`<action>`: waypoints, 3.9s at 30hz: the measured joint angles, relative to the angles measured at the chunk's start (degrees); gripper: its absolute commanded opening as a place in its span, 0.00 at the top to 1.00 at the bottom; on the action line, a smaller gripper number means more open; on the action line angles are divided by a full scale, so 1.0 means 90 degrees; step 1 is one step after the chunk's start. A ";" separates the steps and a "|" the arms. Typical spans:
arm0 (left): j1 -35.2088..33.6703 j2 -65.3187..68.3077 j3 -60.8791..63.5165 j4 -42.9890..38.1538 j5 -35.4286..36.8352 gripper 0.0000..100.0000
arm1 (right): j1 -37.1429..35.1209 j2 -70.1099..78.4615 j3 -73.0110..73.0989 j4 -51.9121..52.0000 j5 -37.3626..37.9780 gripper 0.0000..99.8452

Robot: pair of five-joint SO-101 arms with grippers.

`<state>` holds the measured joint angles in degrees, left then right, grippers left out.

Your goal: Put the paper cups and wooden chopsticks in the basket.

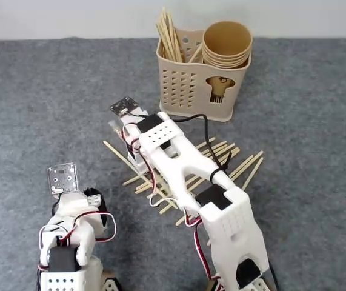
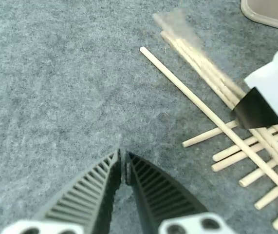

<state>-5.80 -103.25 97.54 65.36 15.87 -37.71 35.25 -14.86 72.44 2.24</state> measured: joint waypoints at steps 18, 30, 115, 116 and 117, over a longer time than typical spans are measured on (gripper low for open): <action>0.0000 0.0000 0.0000 0.0000 0.0000 0.99 | -0.0049 -0.2774 0.0020 0.1201 0.0000 0.99; 0.0000 0.0000 0.0000 0.0000 0.0000 0.99 | 0.0889 -0.4825 0.0020 -0.0635 0.0098 0.99; 0.0000 0.0000 0.0000 0.0000 0.0000 0.99 | -0.0635 -0.0947 0.1026 -0.0234 -0.0547 0.69; 0.0000 0.0000 0.0000 0.0000 0.0000 0.99 | -0.0674 -0.0840 0.1026 -0.0274 -0.0547 0.69; 0.0000 0.0000 0.0000 0.0000 0.0000 0.99 | -0.0674 -0.0723 0.0957 -0.0322 -0.0547 0.69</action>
<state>-5.80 -103.25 97.54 65.36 15.87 -43.78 28.75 -6.24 69.54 -2.68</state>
